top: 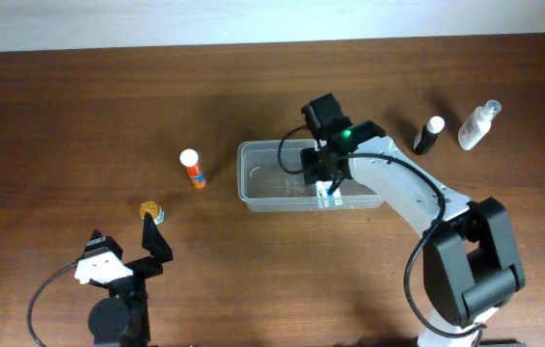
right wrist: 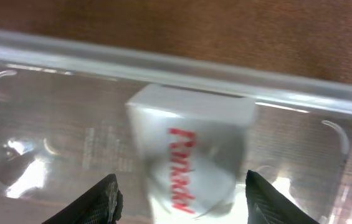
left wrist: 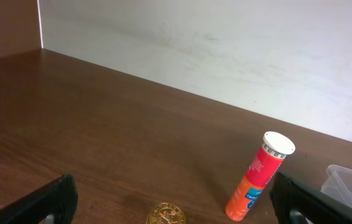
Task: Pack container
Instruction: 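Lower the Panadol box into the container and open the right gripper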
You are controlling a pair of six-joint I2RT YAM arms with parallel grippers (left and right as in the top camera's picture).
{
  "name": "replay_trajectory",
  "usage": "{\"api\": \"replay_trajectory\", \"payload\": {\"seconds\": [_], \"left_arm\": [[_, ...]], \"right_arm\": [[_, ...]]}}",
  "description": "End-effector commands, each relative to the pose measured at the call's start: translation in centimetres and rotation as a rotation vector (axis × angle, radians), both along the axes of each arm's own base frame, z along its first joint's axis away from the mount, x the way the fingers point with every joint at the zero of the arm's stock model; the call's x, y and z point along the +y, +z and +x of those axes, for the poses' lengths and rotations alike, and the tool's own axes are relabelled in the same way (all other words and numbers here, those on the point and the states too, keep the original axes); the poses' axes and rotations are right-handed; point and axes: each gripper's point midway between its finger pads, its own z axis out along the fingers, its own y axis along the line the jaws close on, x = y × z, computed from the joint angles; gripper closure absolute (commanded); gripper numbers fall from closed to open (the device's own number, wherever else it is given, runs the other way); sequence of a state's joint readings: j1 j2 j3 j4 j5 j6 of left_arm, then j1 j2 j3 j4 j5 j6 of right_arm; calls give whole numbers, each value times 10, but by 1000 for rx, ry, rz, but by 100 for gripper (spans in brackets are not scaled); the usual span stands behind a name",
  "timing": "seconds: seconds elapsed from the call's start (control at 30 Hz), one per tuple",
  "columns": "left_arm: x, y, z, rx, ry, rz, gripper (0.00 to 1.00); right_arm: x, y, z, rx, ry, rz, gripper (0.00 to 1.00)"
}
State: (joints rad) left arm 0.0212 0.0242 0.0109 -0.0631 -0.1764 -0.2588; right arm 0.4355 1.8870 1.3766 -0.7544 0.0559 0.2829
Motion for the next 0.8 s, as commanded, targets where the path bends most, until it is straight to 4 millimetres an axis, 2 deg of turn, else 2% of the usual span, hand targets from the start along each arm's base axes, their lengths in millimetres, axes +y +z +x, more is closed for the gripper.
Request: {"api": "replay_trajectory", "payload": {"seconds": [0.0, 0.1, 0.3, 0.43, 0.57, 0.77], "left_arm": [[3, 0, -1, -1, 16, -5, 1], [3, 0, -1, -1, 16, -5, 1], [3, 0, -1, -1, 16, -5, 1], [3, 0, -1, -1, 16, -5, 1], [3, 0, -1, -1, 16, -5, 1], [3, 0, -1, -1, 16, -5, 1]], "right_arm": [[13, -2, -1, -2, 45, -4, 42], [12, -2, -1, -5, 42, -14, 42], [-4, -2, 3, -15, -11, -60, 42], [-4, -8, 3, -3, -10, -65, 42], [1, -22, -2, 44, 3, -45, 42], [9, -27, -7, 75, 17, -5, 43]]}}
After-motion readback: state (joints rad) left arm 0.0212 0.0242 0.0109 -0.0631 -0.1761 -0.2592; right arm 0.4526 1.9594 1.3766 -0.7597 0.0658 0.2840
